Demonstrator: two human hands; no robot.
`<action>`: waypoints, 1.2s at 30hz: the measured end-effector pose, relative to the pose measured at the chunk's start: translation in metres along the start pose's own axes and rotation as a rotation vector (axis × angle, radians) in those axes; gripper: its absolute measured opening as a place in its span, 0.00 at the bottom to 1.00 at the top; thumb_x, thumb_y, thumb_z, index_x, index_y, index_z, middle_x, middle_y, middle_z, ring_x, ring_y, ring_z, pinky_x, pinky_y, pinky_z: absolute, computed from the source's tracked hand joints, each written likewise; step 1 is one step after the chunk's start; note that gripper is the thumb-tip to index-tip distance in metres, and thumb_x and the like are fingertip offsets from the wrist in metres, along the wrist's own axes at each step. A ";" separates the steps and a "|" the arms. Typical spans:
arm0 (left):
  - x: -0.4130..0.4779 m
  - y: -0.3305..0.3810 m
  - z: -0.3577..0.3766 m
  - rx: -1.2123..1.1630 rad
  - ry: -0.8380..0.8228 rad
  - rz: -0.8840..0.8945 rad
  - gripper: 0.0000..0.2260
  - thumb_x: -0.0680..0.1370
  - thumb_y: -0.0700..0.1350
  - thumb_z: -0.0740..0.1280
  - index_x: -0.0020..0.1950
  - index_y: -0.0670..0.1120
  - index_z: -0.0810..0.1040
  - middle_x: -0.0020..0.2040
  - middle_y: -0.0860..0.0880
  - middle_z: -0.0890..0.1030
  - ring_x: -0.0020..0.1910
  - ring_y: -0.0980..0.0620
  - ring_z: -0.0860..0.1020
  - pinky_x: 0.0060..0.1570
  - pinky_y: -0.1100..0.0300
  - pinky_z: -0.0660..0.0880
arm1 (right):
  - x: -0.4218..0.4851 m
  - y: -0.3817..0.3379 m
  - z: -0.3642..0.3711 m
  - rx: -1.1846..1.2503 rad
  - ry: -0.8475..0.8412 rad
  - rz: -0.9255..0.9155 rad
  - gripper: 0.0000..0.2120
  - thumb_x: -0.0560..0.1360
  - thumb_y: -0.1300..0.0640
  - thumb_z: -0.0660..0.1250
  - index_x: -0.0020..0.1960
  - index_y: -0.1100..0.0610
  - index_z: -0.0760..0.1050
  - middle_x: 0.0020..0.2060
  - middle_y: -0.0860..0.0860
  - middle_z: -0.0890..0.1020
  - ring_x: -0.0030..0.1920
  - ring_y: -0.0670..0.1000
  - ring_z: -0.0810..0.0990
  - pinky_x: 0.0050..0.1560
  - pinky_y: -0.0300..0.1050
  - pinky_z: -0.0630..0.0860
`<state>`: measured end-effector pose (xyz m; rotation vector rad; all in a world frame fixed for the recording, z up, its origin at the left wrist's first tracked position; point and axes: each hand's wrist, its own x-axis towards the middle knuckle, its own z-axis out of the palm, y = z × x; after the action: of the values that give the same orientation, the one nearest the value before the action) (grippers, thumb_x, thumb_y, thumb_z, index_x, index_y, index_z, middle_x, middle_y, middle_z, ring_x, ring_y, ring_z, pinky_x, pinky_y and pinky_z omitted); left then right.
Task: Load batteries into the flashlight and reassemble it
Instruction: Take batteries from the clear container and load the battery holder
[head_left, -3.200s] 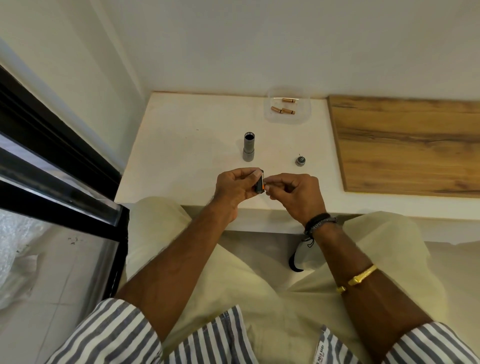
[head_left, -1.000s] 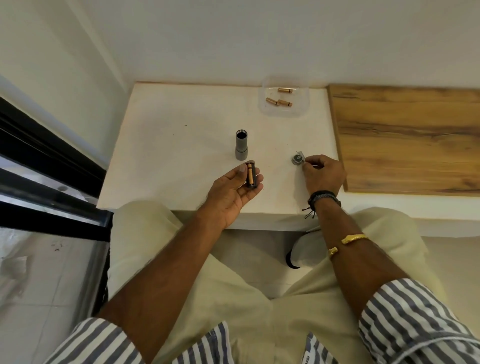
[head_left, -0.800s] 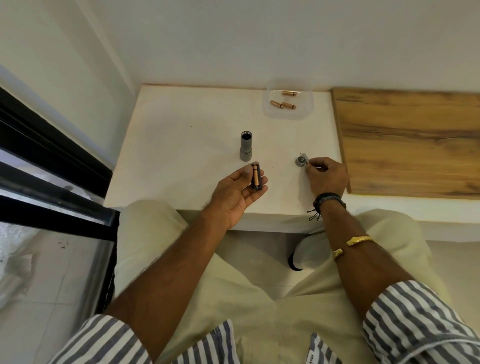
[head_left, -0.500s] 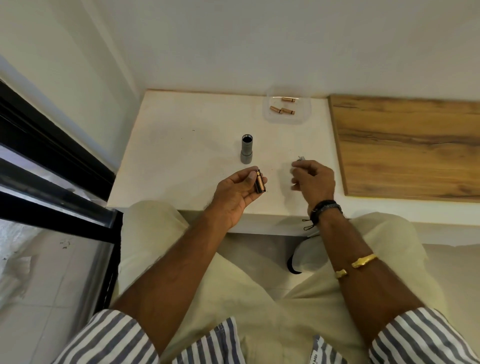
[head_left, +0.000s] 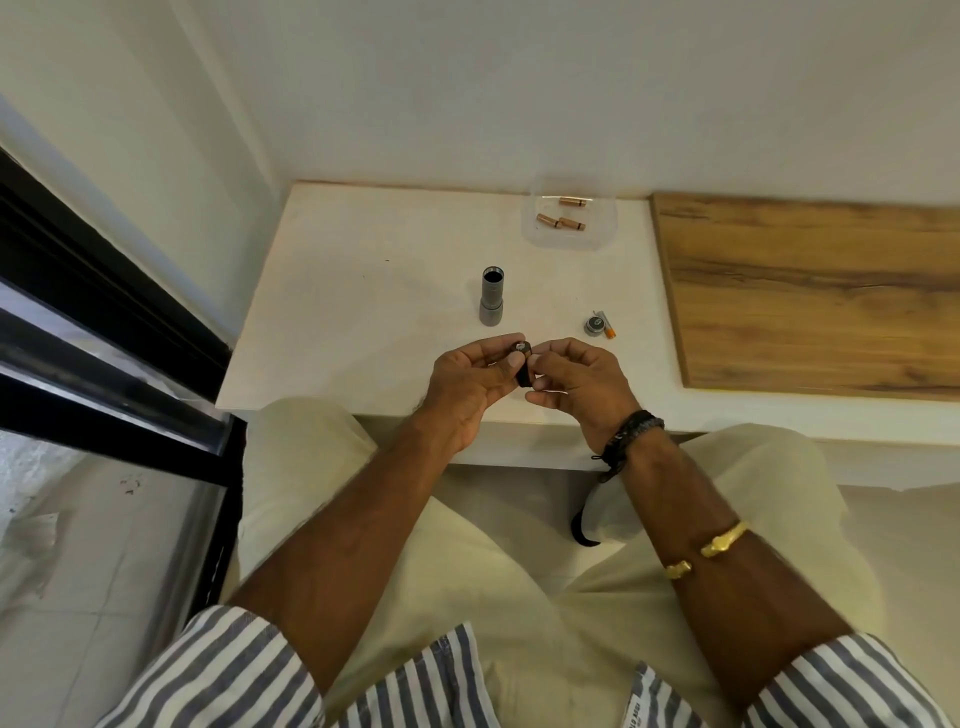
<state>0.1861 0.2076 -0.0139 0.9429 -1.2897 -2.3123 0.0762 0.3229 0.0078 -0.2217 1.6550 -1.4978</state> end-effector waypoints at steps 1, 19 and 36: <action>0.000 0.000 0.000 0.014 0.003 0.007 0.10 0.76 0.34 0.70 0.56 0.44 0.83 0.52 0.44 0.86 0.53 0.45 0.85 0.58 0.49 0.80 | 0.000 0.000 0.000 0.003 -0.001 0.003 0.06 0.77 0.64 0.71 0.54 0.63 0.82 0.42 0.59 0.82 0.39 0.51 0.80 0.47 0.50 0.85; -0.005 -0.006 0.004 0.228 0.028 0.206 0.11 0.73 0.34 0.74 0.55 0.40 0.84 0.47 0.45 0.87 0.48 0.47 0.86 0.50 0.56 0.82 | 0.002 0.000 0.000 0.187 -0.043 0.112 0.06 0.76 0.70 0.64 0.45 0.63 0.78 0.40 0.58 0.77 0.39 0.51 0.79 0.48 0.50 0.85; -0.005 -0.007 0.006 0.153 0.102 0.170 0.11 0.74 0.35 0.74 0.56 0.41 0.83 0.48 0.45 0.87 0.48 0.45 0.86 0.51 0.51 0.82 | 0.000 0.000 0.002 0.181 -0.040 0.056 0.03 0.77 0.63 0.71 0.50 0.61 0.80 0.40 0.57 0.78 0.40 0.51 0.79 0.50 0.50 0.85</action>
<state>0.1861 0.2180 -0.0158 0.9459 -1.4602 -2.0348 0.0771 0.3213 0.0080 -0.1049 1.4727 -1.5795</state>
